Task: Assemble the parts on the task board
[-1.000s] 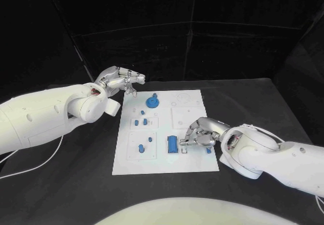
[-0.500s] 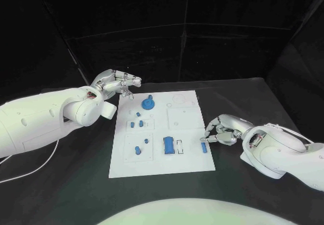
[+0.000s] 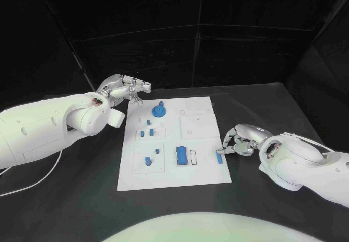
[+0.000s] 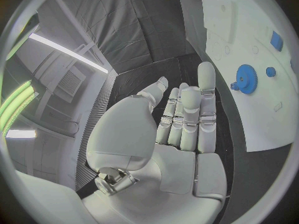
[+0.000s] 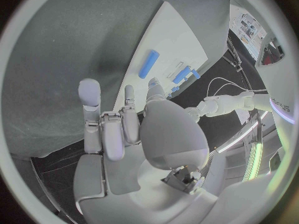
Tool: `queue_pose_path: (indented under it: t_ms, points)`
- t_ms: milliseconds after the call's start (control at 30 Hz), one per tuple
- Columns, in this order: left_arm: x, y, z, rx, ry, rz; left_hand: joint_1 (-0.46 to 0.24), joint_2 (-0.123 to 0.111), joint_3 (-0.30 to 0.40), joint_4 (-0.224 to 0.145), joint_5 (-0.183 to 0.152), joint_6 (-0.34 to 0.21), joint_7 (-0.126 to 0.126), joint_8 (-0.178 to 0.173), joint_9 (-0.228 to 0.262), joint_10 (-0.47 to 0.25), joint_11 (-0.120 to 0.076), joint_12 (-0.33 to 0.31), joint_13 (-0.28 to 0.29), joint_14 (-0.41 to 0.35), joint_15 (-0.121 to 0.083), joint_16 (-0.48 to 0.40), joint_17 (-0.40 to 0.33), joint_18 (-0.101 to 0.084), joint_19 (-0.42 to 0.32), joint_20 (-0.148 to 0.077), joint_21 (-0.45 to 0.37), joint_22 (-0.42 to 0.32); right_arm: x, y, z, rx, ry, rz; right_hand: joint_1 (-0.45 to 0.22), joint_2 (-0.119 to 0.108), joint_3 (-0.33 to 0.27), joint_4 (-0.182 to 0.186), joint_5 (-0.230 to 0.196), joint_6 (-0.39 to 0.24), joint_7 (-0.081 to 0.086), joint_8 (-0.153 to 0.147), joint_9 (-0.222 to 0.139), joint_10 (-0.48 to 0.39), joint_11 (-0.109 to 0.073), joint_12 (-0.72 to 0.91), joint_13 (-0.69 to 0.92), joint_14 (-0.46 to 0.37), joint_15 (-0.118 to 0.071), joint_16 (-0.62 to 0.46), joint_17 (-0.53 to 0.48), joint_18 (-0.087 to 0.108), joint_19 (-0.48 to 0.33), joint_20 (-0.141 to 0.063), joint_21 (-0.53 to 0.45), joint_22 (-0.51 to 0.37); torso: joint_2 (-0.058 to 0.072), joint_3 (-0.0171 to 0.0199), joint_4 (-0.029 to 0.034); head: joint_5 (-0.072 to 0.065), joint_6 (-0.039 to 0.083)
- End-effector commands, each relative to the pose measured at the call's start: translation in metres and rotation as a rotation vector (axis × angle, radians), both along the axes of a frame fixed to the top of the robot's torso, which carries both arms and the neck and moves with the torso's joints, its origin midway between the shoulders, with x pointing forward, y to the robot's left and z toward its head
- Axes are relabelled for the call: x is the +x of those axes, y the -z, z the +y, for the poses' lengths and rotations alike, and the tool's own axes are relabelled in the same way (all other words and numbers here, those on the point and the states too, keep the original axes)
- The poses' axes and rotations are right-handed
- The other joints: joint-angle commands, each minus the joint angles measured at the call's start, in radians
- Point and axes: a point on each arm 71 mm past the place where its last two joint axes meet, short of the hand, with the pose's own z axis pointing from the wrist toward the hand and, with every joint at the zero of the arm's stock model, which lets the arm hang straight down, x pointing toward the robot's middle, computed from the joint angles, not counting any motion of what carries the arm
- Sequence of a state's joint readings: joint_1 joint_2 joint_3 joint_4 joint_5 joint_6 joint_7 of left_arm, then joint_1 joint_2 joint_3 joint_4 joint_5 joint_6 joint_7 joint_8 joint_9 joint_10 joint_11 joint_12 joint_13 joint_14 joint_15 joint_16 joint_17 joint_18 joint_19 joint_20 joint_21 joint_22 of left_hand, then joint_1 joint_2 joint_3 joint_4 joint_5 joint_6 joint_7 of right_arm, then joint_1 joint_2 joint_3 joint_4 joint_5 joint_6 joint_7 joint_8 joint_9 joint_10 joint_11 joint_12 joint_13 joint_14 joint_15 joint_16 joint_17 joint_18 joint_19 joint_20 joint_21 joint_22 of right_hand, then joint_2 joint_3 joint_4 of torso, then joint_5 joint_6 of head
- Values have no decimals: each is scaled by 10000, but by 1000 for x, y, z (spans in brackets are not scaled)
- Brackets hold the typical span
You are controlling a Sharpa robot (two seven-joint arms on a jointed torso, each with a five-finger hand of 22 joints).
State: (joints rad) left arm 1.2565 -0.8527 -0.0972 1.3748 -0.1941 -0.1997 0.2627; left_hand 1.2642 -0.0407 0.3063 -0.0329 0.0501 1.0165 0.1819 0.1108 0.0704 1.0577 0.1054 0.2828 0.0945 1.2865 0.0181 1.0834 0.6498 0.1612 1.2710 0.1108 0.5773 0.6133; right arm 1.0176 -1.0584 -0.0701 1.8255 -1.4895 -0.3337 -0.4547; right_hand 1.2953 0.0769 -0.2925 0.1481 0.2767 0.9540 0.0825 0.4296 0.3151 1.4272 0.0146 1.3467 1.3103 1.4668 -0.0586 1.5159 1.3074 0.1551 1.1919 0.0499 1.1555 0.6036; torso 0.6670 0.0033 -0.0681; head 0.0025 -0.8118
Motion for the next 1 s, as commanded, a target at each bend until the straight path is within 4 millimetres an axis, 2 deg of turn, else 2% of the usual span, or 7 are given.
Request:
queue_pose_path:
  t_ms: [33, 133, 400, 533, 700, 800, 1000]
  points:
    - [0, -1, -1, -84, 131, -16, 43, 57, -25, 20, -26, -99, 1, 52, -8, -77, 21, 66, 14, -39, 1, 1, -11, 201, 58, 35, -51, -16, -4, 8, 4, -376, -168, 427, 72, -16, -60, 0, 61, 74, 22, -57, 9, -27, -73, -61, 5, 759, 0, -42, 1258, -3, -12, 26, -33, -7, 0, -4, 5, -9, -6]
    - [0, -1, -1, -76, 130, 3, 43, 57, -25, 20, -26, -99, 1, 52, -8, -77, 21, 66, 14, -39, 1, 1, -11, 201, 58, 35, -51, -16, -6, 12, 6, -363, -234, 602, 70, -18, -63, 1, 59, 76, 21, -58, 9, -26, -74, -59, 7, 759, -1, -42, 1260, -3, -13, 25, -35, -11, 4, 4, -3, 7, -16]
    - [0, -1, 0, -71, 91, -21, 43, 57, -25, 20, -26, -99, 1, 52, -8, -77, 21, 66, 14, -39, 1, 1, -11, 201, 58, 35, -51, -16, -8, 18, 9, -395, -341, 839, 131, -2, -74, -30, 57, 220, -27, -39, 34, -34, -111, -87, -13, 754, -27, -57, 1234, 1, -22, 8, -52, -29, 4, -12, 4, -3, -18]
    - [0, -1, 0, -69, 87, -22, 43, 57, -25, 20, -26, -99, 1, 52, -8, -77, 21, 66, 14, -39, 1, 1, -11, 201, 58, 35, -51, -16, -9, 19, 11, -449, -433, 900, 275, 10, -54, -119, 68, 303, -67, -40, 53, -25, -147, -88, -3, 755, -57, -59, 1236, 1, -19, -16, -57, -24, -8, -4, 3, -4, -22]
    - [0, -1, 0, -68, 89, -17, 43, 57, -25, 20, -26, -99, 1, 52, -8, -77, 21, 66, 14, -39, 1, 1, -11, 201, 58, 35, -51, -16, -9, 22, 15, -642, -605, 862, 756, 56, 76, -437, 69, 360, -112, -107, 64, -23, -198, -108, 1, 758, -106, -62, 1242, 1, -16, -64, -73, -32, 1, -10, 10, -7, 5]
    - [0, -1, 1, -66, 90, -9, 43, 57, -25, 20, -26, -99, 1, 52, -8, -77, 21, 66, 14, -39, 1, 1, -11, 201, 58, 35, -51, -16, -10, 24, 19, -931, -810, 822, 1251, 132, 296, -774, -373, 390, -123, -188, 55, -37, -217, -138, -4, 756, -131, -70, 1236, -2, -15, -96, -90, -40, 3, -15, 15, 2, -1]
    - [0, -1, 1, -62, 84, -1, 43, 57, -25, 20, -26, -99, 1, 52, -8, -77, 21, 66, 14, -39, 1, 1, -11, 201, 58, 35, -51, -16, -11, 26, 24, -1420, -1074, 701, 1709, 133, 532, -1157, -518, 442, -110, -323, 21, -71, -213, -196, -30, 751, -134, -86, 1217, -4, -26, -108, -122, -63, 3, -14, 11, 13, 5]
